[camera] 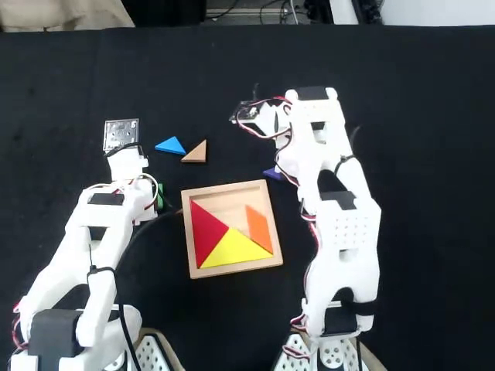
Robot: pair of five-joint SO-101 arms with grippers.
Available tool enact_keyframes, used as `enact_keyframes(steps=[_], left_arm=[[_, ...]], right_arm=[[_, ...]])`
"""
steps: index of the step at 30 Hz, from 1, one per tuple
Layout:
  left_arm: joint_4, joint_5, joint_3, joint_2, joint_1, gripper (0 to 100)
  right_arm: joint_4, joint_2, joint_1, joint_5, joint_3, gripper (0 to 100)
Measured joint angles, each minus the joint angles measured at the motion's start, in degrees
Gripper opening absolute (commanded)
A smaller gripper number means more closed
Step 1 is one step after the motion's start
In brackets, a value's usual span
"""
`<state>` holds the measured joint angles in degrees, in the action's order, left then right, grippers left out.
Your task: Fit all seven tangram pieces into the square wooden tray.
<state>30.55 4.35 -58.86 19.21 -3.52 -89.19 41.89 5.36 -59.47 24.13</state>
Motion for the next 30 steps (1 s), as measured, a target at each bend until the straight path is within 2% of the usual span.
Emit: enact_keyframes(steps=[9, 14, 20, 30], left_arm=[[0.00, 0.00, 0.00, 0.00, 0.00, 3], [0.00, 0.00, 0.00, 0.00, 0.00, 3], [0.00, 0.00, 0.00, 0.00, 0.00, 3], [0.00, 0.00, 0.00, 0.00, 0.00, 3]], right_arm=[[-0.70, 0.18, 1.67, 0.26, 0.44, 27.9], [1.93, 0.18, 1.76, 4.40, 0.00, 27.6], [5.10, -0.09, 1.93, 5.27, -1.67, 15.9], [6.33, -0.35, 1.85, 5.45, -1.85, 14.9]])
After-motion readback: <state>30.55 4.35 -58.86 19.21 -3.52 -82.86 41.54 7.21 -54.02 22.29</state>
